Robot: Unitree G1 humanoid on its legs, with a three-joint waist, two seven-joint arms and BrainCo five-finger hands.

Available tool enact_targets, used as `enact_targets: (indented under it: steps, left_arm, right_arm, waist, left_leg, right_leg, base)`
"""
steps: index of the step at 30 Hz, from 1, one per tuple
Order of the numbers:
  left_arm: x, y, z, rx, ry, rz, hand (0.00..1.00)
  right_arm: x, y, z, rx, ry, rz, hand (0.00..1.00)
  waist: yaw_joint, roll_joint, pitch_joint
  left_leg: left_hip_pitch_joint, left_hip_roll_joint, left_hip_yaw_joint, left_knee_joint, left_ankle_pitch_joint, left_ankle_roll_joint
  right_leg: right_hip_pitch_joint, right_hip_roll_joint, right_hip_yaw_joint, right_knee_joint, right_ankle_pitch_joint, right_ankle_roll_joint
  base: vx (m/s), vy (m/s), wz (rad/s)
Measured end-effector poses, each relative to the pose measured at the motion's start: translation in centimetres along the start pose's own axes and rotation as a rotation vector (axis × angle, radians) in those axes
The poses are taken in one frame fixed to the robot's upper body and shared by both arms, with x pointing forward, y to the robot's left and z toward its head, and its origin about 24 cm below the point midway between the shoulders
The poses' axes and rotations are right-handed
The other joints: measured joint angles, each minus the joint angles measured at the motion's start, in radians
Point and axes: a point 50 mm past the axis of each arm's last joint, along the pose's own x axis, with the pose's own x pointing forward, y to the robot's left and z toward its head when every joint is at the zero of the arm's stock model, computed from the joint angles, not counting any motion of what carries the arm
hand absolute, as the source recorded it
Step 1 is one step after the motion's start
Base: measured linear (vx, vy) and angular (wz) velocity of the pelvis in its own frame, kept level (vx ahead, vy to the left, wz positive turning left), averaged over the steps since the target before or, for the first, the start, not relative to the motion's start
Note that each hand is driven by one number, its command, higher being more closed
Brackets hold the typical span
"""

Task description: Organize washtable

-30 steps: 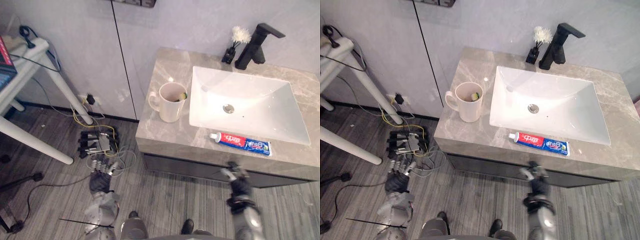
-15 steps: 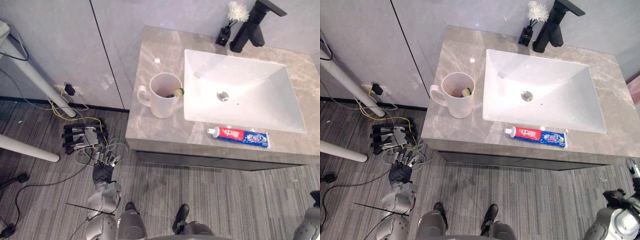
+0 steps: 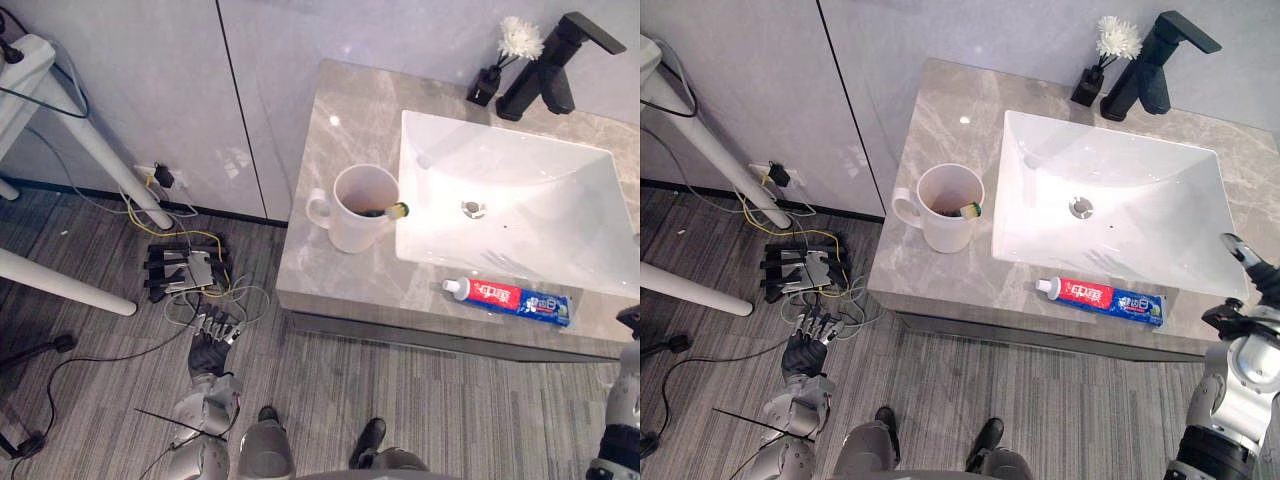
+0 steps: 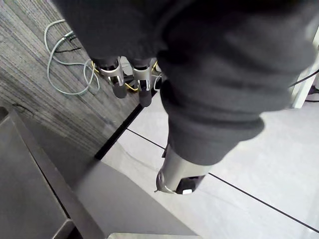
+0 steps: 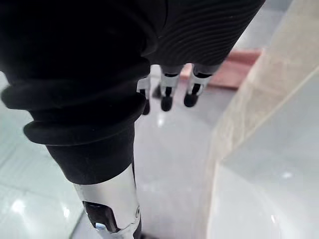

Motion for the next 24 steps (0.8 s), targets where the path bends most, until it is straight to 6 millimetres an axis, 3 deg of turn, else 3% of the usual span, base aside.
enact_targets:
  steps: [1,2,3,4,6,8,11,12,13,16,18,20,21,22,23,24]
  left_arm:
    - [-0.1,0.0,0.0,0.002,0.002,-0.005,0.00]
    - [-0.2,0.3,-0.1,0.010,0.007,-0.012,0.00]
    - [-0.3,0.1,-0.2,0.013,0.017,-0.033,0.00]
    - [-0.4,-0.2,-0.5,0.011,0.025,-0.049,0.00]
    - [-0.6,0.0,-0.5,0.018,0.033,-0.062,0.00]
    - [-0.6,0.4,-0.4,0.033,0.036,-0.061,0.00]
    - [-1.0,1.0,-0.4,0.058,0.050,-0.077,0.00]
    - [-1.1,1.1,-0.4,0.065,0.053,-0.086,0.00]
    - [-1.5,0.4,-1.1,0.046,0.075,-0.112,0.00]
    - [-1.6,-0.2,-1.6,0.045,0.095,-0.156,0.00]
    - [-1.6,-0.5,-1.7,0.041,0.099,-0.163,0.00]
    - [-1.6,-0.5,-1.7,0.037,0.094,-0.162,0.00]
    - [-1.5,-0.6,-1.7,0.037,0.091,-0.166,0.00]
    - [-1.3,-0.9,-1.6,0.036,0.091,-0.175,0.00]
    - [-1.2,-1.0,-1.8,0.032,0.095,-0.177,0.00]
    - [-1.3,-1.0,-2.1,0.019,0.104,-0.173,0.00]
  right_arm:
    - [0.1,0.4,-0.1,-0.005,0.010,0.032,0.00]
    - [0.3,1.5,-0.3,-0.007,0.022,0.098,0.00]
    - [0.7,2.0,-0.4,-0.023,0.029,0.152,0.00]
    - [0.9,2.0,-0.3,-0.047,0.031,0.176,0.00]
    - [0.9,3.2,-1.1,-0.080,0.085,0.297,0.00]
    - [0.9,4.0,-1.1,-0.087,0.086,0.372,0.00]
    - [1.2,6.2,-0.3,-0.134,0.075,0.580,0.00]
    - [1.5,6.4,0.2,-0.157,0.063,0.630,0.00]
    - [2.0,6.2,1.1,-0.200,0.044,0.673,0.00]
    - [2.0,6.6,1.0,-0.191,0.058,0.721,0.00]
    - [2.2,7.3,0.8,-0.193,0.071,0.757,0.00]
    - [2.2,7.8,0.9,-0.191,0.065,0.777,0.00]
    - [2.4,7.7,1.2,-0.195,0.055,0.778,0.00]
    - [2.7,7.5,1.7,-0.218,0.043,0.780,0.00]
    - [3.0,7.4,2.1,-0.232,0.032,0.781,0.00]
    - [3.4,7.5,2.8,-0.227,0.009,0.779,0.00]
  waist:
    - [0.000,-0.004,0.002]
    - [0.004,-0.025,0.015]
    - [0.001,-0.026,0.024]
    - [-0.002,-0.014,0.026]
    - [0.003,-0.046,0.038]
    - [0.003,-0.051,0.040]
    - [0.005,-0.055,0.041]
    - [0.011,-0.070,0.048]
    - [0.011,-0.029,0.036]
    - [0.021,-0.059,0.035]
    - [0.022,-0.058,0.036]
    - [0.025,-0.040,0.039]
    - [0.020,-0.049,0.034]
    - [0.014,-0.074,0.024]
    - [0.005,-0.075,0.023]
    - [0.003,-0.060,0.023]
  left_leg:
    - [-0.001,-0.001,-0.002,0.018,0.000,0.000]
    - [-0.040,-0.002,-0.018,0.094,-0.013,-0.003]
    - [-0.048,-0.024,-0.061,0.034,-0.017,-0.002]
    - [-0.032,-0.029,-0.074,-0.059,0.028,0.018]
    - [-0.020,-0.056,-0.053,-0.073,0.044,0.032]
    - [-0.020,-0.056,-0.054,-0.059,0.043,0.034]
    - [-0.025,-0.045,-0.055,0.036,0.042,0.033]
    - [-0.095,-0.053,-0.057,0.134,0.011,0.016]
    - [-0.069,-0.052,-0.074,-0.056,0.077,0.040]
    - [-0.053,-0.073,-0.039,-0.089,0.102,0.069]
    - [-0.037,-0.067,-0.042,-0.088,0.102,0.069]
    - [-0.011,-0.034,-0.049,-0.093,0.102,0.069]
    - [-0.006,-0.032,-0.048,-0.093,0.102,0.069]
    - [-0.005,-0.051,-0.045,-0.091,0.100,0.066]
    - [-0.001,-0.053,-0.045,-0.087,0.096,0.059]
    - [0.004,-0.040,-0.044,-0.074,0.094,0.053]
  right_leg:
    - [0.007,-0.004,0.000,0.000,0.000,0.000]
    - [0.023,-0.025,0.001,0.003,0.000,0.000]
    - [0.028,-0.038,0.004,0.006,0.000,0.001]
    - [0.022,-0.035,0.001,0.015,0.000,0.003]
    - [0.008,-0.063,0.001,0.036,-0.003,0.018]
    - [0.009,-0.069,0.000,0.053,0.002,0.026]
    - [0.032,-0.078,-0.001,0.085,0.007,0.021]
    - [0.049,-0.095,0.001,0.084,0.010,0.020]
    - [0.049,-0.086,-0.004,0.087,0.016,0.029]
    - [0.036,-0.106,-0.002,0.089,0.030,0.058]
    - [0.034,-0.108,-0.001,0.125,0.033,0.060]
    - [0.008,-0.080,0.009,0.133,-0.055,0.083]
    - [0.004,-0.053,0.009,0.032,-0.048,0.067]
    - [-0.010,-0.047,0.010,-0.038,0.043,0.024]
    - [-0.001,-0.048,-0.024,-0.040,0.035,0.035]
    - [0.007,-0.040,-0.020,-0.037,0.035,0.036]
  base:
    - [0.04,0.033,-0.03]
    - [0.02,0.109,0.04]
    - [0.00,0.164,0.05]
    - [0.00,0.190,0.03]
    - [0.05,0.131,-0.04]
    - [0.04,0.078,0.03]
    - [0.06,0.059,-0.02]
    - [0.08,0.117,0.02]
    - [0.07,0.113,-0.04]
    - [0.10,0.089,-0.08]
    - [0.10,0.018,-0.09]
    - [0.05,-0.056,-0.14]
    - [0.05,-0.147,0.06]
    - [0.06,-0.178,0.17]
    - [0.09,-0.223,0.10]
    - [0.10,-0.131,-0.07]
